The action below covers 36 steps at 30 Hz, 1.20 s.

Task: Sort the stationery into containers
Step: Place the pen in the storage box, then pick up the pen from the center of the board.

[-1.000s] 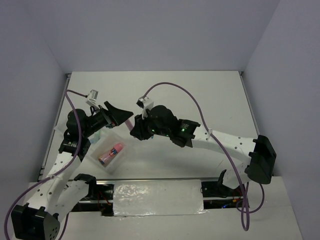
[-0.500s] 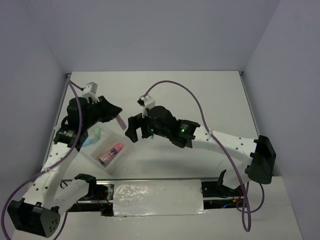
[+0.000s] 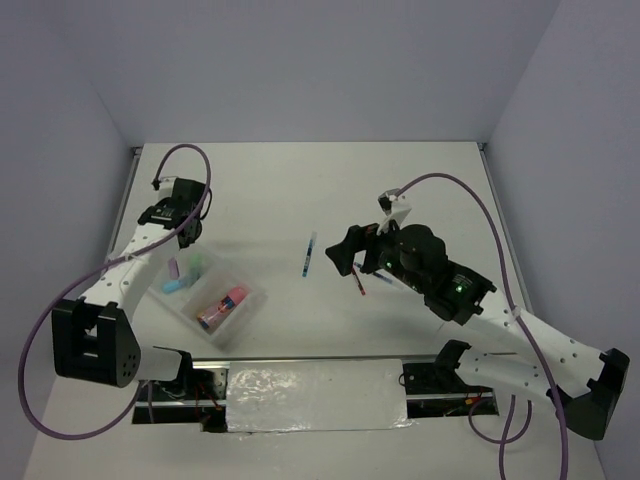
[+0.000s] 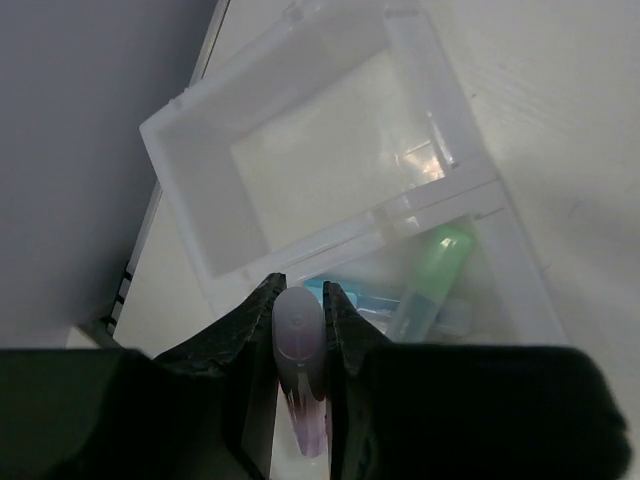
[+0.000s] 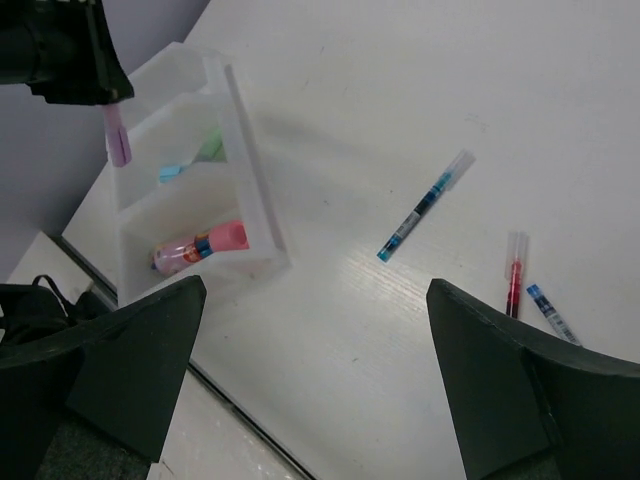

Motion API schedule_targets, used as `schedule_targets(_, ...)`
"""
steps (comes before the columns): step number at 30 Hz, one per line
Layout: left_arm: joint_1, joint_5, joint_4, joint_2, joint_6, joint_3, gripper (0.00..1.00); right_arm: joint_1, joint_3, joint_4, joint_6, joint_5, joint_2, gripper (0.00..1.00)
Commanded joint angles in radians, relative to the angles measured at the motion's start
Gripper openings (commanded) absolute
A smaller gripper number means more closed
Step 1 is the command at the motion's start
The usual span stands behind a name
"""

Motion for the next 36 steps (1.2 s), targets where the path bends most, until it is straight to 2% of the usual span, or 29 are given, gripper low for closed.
schedule_targets(1, 0.007, -0.052, 0.004, 0.016, 0.024, -0.014, 0.32, -0.004, -0.028, -0.024, -0.04, 0.009, -0.048, 1.0)
schedule_targets(2, 0.009, -0.044, 0.007, 0.029, 0.027, -0.019, 0.42, -0.006, -0.036, -0.018, -0.042, 0.006, -0.053, 1.0)
schedule_targets(5, 0.011, -0.036, 0.001, 0.042, 0.016, -0.019, 0.6, -0.009, -0.051, -0.001, -0.039, -0.01, -0.038, 1.0)
schedule_targets(6, 0.011, -0.033, 0.004, 0.037, 0.013, -0.025, 0.7, -0.007, -0.053, 0.013, -0.036, -0.023, -0.015, 1.0)
schedule_targets(8, 0.011, -0.032, 0.006, 0.023, 0.001, -0.034, 0.8, -0.007, -0.059, 0.036, -0.02, -0.04, 0.017, 1.0)
schedule_targets(12, 0.011, -0.03, 0.007, -0.015, -0.012, -0.041, 0.85, -0.006, -0.035, 0.028, 0.035, -0.01, 0.154, 1.0)
schedule_targets(16, 0.009, 0.089, 0.065, -0.156, -0.018, -0.074, 0.9, 0.002, 0.111, -0.058, 0.146, 0.126, 0.448, 0.98)
schedule_targets(18, 0.009, 0.129, 0.09, -0.226, -0.021, -0.111, 0.91, 0.007, 0.166, -0.081, 0.168, 0.165, 0.542, 0.94)
schedule_targets(21, 0.011, 0.206, 0.141, -0.383, -0.003, -0.175, 0.94, 0.013, 0.246, -0.069, 0.213, 0.199, 0.697, 0.8)
schedule_targets(23, 0.011, 0.226, 0.154, -0.483, -0.012, -0.215, 0.95, 0.013, 0.303, -0.079, 0.23, 0.216, 0.792, 0.72)
schedule_targets(25, 0.011, 0.234, 0.173, -0.553, -0.01, -0.24, 0.96, 0.014, 0.366, -0.084, 0.228, 0.21, 0.852, 0.67)
schedule_targets(26, 0.011, 0.237, 0.174, -0.569, -0.009, -0.246, 0.97, 0.016, 0.39, -0.094, 0.222, 0.194, 0.882, 0.62)
schedule_targets(30, 0.011, 0.218, 0.167, -0.578, 0.01, -0.245, 0.99, 0.016, 0.519, -0.189, 0.239, 0.228, 1.048, 0.55)
schedule_targets(35, 0.011, 0.251, 0.165, -0.564, 0.018, -0.243, 0.99, 0.017, 0.567, -0.243, 0.277, 0.245, 1.146, 0.46)
schedule_targets(36, 0.011, 0.254, 0.165, -0.566, 0.018, -0.245, 0.99, 0.016, 0.565, -0.245, 0.28, 0.239, 1.166, 0.39)
